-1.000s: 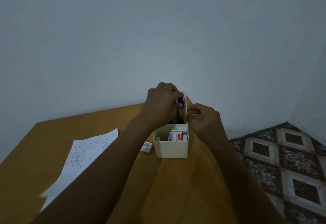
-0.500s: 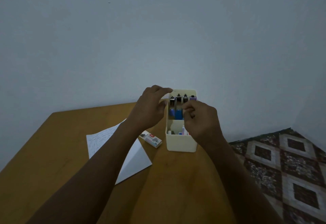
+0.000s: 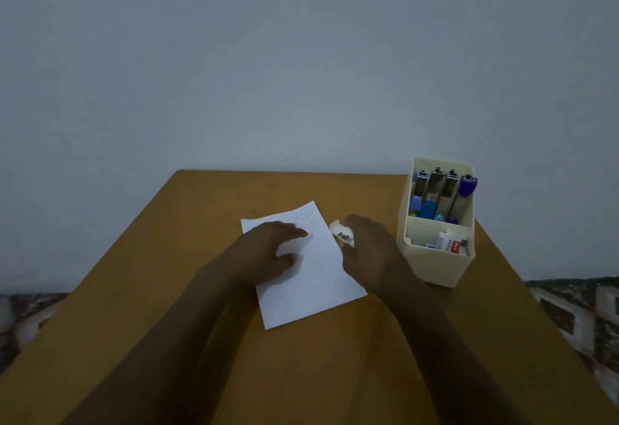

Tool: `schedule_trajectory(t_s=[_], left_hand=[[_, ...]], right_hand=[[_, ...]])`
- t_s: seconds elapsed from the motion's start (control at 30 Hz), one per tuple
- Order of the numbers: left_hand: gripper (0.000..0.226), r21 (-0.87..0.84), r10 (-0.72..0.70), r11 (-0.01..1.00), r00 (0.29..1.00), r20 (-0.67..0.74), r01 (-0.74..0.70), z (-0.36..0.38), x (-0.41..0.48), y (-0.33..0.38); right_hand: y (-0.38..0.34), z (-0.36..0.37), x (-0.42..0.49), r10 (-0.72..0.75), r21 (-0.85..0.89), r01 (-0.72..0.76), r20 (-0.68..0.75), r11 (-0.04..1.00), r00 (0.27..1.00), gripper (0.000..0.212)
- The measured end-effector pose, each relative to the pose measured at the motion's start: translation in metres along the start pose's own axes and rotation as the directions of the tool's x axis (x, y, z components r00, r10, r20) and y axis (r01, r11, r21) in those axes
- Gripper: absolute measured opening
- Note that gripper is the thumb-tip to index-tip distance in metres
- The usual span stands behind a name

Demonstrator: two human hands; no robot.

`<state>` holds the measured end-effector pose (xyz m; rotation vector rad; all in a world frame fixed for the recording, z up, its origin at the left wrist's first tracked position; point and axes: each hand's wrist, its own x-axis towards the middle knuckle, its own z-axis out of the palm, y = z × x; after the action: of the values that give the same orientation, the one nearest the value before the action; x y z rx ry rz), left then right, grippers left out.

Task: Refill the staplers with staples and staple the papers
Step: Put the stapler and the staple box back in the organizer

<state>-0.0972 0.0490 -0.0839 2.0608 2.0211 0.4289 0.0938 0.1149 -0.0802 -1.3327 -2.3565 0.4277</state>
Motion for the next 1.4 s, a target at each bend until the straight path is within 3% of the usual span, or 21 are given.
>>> schedule_trajectory(t_s=[0.07, 0.17, 0.27, 0.33, 0.47, 0.63, 0.73, 0.87, 1.03, 1.4], left_hand=[[0.048, 0.037, 0.009, 0.999, 0.998, 0.054, -0.011, 0.006, -0.006, -0.005], [0.05, 0.179, 0.005, 0.984, 1.0, -0.004, -0.004, 0.009, -0.011, -0.009], [0.058, 0.338, -0.022, 0.941, 0.998, -0.054, 0.039, 0.009, -0.012, -0.008], [0.06, 0.352, -0.013, 0.935, 0.996, -0.092, 0.045, 0.012, -0.012, -0.006], [0.058, 0.28, -0.008, 0.959, 0.991, -0.132, 0.045, 0.018, -0.008, -0.005], [0.053, 0.266, -0.028, 0.96, 0.975, -0.221, 0.088, 0.022, -0.008, -0.005], [0.048, 0.173, -0.013, 0.983, 0.965, -0.263, 0.061, 0.024, -0.009, -0.007], [0.042, -0.091, -0.001, 0.996, 0.96, -0.279, -0.025, 0.025, -0.011, -0.009], [0.034, -0.328, -0.03, 0.942, 0.953, -0.3, -0.073, 0.021, -0.017, -0.009], [0.024, -0.367, -0.06, 0.927, 0.936, -0.346, -0.077, 0.024, -0.021, -0.004]], right_hand=[[0.002, 0.01, 0.001, 0.064, -0.077, -0.063, 0.011, 0.995, 0.998, 0.053], [0.004, 0.022, 0.001, 0.129, -0.171, -0.132, -0.026, 0.976, 0.991, 0.051], [0.009, 0.027, 0.002, 0.072, -0.176, -0.09, -0.107, 0.98, 0.992, 0.051], [0.01, 0.029, 0.001, -0.027, -0.122, 0.002, -0.198, 0.993, 0.98, 0.05], [0.011, 0.038, 0.005, -0.168, -0.036, 0.164, -0.301, 0.986, 0.939, 0.04], [0.009, 0.037, 0.003, -0.227, 0.06, 0.244, -0.212, 0.968, 0.951, 0.044], [0.005, 0.036, -0.002, -0.29, 0.078, 0.305, -0.161, 0.949, 0.944, 0.044], [0.001, 0.038, -0.006, -0.283, 0.132, 0.3, -0.131, 0.945, 0.95, 0.042], [-0.001, 0.045, -0.008, -0.289, 0.128, 0.31, -0.159, 0.942, 0.944, 0.04], [0.0, 0.05, -0.008, -0.302, 0.112, 0.321, -0.159, 0.94, 0.94, 0.038]])
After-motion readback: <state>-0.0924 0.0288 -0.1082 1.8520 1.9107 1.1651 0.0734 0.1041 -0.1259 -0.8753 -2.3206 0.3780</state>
